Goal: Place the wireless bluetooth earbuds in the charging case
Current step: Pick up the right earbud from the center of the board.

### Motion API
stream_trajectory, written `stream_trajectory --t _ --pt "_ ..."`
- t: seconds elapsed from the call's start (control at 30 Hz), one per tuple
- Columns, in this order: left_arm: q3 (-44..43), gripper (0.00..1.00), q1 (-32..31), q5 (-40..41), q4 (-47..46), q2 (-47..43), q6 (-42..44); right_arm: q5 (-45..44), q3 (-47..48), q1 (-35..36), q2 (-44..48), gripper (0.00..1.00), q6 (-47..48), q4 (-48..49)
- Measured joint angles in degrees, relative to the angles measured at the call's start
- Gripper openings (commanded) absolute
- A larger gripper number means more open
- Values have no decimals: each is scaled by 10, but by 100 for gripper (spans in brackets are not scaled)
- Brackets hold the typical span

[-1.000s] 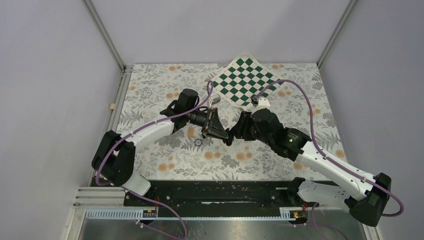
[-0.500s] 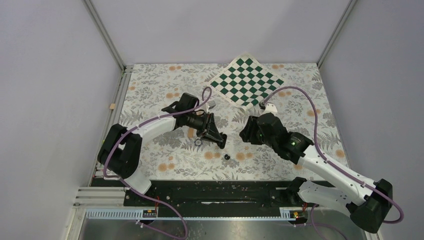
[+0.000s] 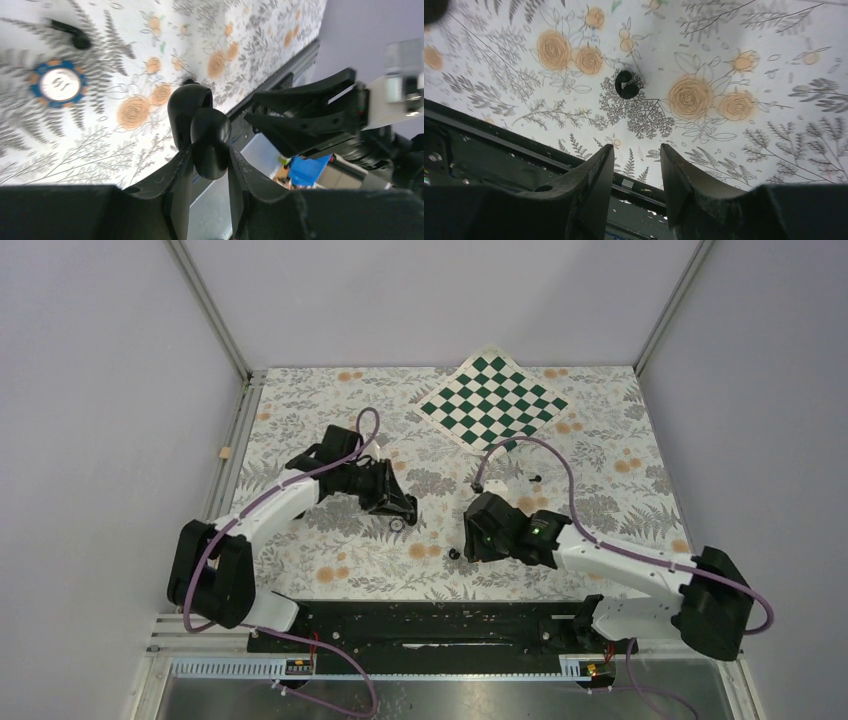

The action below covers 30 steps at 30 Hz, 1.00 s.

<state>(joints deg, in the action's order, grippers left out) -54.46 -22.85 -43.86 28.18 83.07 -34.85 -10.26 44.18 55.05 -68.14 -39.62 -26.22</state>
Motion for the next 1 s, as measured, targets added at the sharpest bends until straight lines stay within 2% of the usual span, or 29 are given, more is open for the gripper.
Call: stream_trajectory --t 0.23,0.47,1.0 --pt "26 0 57 78 22 -74 -16 23 51 50 -120 43 28 18" --pt "50 0 92 125 32 -104 -34 23 121 86 -204 42 66 30" --pt "54 0 103 128 34 -113 -36 -42 168 87 -294 42 105 -19"
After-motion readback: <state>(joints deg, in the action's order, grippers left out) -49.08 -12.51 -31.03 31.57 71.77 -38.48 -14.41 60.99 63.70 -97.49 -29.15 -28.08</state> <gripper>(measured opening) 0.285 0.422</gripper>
